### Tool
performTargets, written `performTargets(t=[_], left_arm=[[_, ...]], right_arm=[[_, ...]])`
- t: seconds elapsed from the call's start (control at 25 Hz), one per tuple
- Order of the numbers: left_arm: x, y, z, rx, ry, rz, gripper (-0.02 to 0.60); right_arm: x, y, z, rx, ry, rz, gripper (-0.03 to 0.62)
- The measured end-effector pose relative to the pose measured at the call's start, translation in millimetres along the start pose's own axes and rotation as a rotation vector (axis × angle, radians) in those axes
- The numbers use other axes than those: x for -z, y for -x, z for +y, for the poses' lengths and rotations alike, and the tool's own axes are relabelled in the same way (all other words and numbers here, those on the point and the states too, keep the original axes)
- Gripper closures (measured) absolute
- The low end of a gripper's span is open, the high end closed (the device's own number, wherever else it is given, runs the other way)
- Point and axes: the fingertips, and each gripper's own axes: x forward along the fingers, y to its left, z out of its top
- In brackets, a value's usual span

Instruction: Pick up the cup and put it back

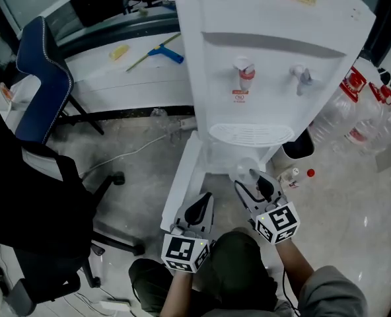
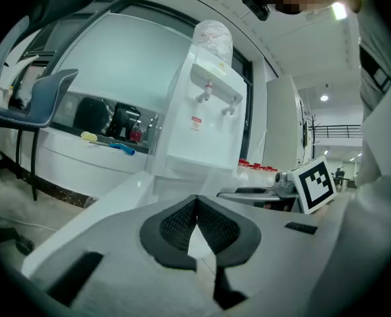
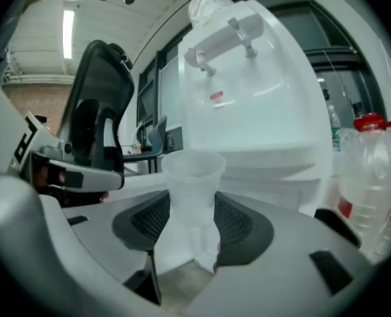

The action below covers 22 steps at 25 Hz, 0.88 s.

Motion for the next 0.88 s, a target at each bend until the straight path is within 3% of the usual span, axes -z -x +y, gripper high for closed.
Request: performTargets(t=[0.16,0.36,0.6,0.88], left_arm=[[-30,10,-5,0.009,-0.027,-0.027,0.572],[-59,22,-21,0.030,-0.147,-0.045,0.572],[-87,41,-25,0.008,-0.161,-0.119,0.572],[-79,43,-27,-0.002,-0.159,-0.110,0.572]], right_arm=[[-49,18,13,-0.015,0.040,-0.051,0.381],[-89,36,30,-0.037,0.063,-0.108,0.381],[-103,44,44,-0.046,0.101,-0.121,0.381],[-99,48,44,-0.042,0.105,-0.114,0.379]])
